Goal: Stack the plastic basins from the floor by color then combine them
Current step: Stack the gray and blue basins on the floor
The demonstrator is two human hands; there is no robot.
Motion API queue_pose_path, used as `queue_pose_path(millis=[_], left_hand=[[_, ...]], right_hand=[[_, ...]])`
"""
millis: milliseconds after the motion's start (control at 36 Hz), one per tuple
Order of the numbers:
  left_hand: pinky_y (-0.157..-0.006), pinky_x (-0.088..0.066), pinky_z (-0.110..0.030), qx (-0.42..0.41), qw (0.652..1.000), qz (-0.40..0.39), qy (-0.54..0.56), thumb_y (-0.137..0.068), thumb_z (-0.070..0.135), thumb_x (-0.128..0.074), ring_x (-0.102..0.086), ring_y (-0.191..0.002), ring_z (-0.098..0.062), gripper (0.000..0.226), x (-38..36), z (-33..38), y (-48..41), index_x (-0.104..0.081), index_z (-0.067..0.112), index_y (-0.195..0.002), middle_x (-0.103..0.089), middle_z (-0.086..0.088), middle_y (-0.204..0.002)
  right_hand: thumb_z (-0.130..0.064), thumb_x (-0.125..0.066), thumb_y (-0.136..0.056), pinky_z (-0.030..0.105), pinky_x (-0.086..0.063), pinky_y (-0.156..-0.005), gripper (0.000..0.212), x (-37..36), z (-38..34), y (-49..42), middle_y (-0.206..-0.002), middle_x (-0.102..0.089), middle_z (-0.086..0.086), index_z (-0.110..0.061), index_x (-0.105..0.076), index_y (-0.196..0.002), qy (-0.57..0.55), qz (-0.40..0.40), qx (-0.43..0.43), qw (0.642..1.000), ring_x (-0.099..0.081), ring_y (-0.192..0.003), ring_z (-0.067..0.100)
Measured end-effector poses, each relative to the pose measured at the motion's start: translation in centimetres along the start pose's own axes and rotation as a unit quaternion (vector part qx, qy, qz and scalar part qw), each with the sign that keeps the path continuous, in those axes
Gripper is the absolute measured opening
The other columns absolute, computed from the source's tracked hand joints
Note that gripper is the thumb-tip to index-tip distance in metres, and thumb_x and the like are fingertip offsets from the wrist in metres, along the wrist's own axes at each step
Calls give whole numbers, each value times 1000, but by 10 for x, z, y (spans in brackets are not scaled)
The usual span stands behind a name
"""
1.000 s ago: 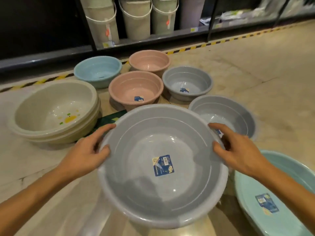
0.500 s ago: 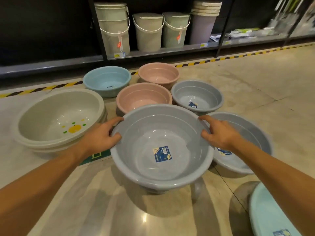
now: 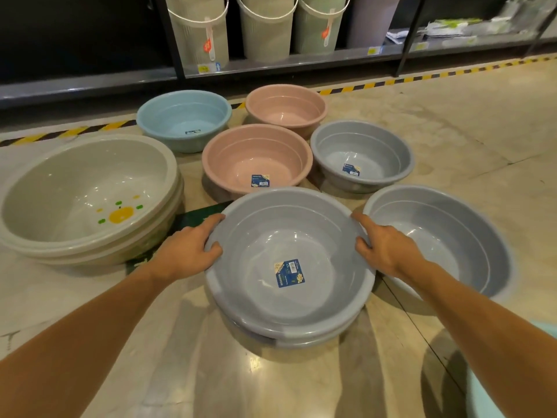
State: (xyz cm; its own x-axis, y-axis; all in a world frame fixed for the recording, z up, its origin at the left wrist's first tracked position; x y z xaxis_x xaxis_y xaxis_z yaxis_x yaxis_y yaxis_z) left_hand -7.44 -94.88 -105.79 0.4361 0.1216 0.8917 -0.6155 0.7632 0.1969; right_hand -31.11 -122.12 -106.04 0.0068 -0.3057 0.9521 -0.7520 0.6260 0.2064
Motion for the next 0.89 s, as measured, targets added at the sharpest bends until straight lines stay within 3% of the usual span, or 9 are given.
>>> queue_pose_path(millis=[111, 250, 583, 694, 889], left_hand=[[-82, -58, -37, 25, 1000, -7, -17, -96, 45, -48, -61, -87, -16, 63, -16, -13, 1, -16, 42, -150, -62, 1, -122], [-77, -58, -36, 24, 999, -1, -30, -96, 51, -44, -62, -89, -18, 61, -30, -24, 2, -10, 50, -147, -62, 3, -128], [-74, -60, -32, 35, 998, 0, -52, -98, 49, -43, -63, -88, -14, 63, -30, -22, 3, -9, 47, -151, -60, 6, -131], [-80, -57, -34, 41, 993, 18, -110, -96, 54, -44, -62, -102, -18, 60, -14, -14, 6, -20, 41, -150, -59, 4, -132], [-84, -49, -35, 10, 979, 52, -199, -94, 52, -44, -59, -105, -20, 48, 39, 30, 13, -49, 27, -135, -59, -1, -124]], right_hand=[[-39, -40, -104, 50, -54, -93, 54, -13, -2, 1, -122, -64, 13, -33, -21, -154, 3, -11, -4, 1000, -65, -102, 32], [-35, -41, -104, 49, -56, -87, 54, -25, -4, 4, -112, -65, 15, -32, -20, -154, -8, 0, 8, 1000, -66, -93, 31], [-44, -32, -106, 45, -58, -86, 57, -28, -8, 6, -122, -64, 8, -32, -9, -157, 106, 0, -3, 994, -68, -98, 26], [-45, -37, -104, 46, -58, -86, 57, -16, -15, 12, -120, -62, 7, -31, -14, -155, 119, 6, 8, 993, -66, -99, 26], [-43, -40, -103, 38, -52, -82, 39, 48, -47, 29, -117, -63, 5, -24, -46, -137, 158, 58, 80, 982, -64, -97, 25]])
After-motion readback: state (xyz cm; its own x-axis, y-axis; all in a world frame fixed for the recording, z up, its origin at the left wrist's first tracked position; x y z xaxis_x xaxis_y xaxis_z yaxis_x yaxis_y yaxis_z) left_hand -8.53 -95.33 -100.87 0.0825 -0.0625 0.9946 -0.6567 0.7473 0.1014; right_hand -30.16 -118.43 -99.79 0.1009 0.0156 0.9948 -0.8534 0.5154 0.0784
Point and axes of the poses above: each hand's wrist, its own y-axis away from the middle knuckle, its own x-axis out of the back of the hand, z = x × y, the point moved 10 cm from there along -y, towards the middle knuckle
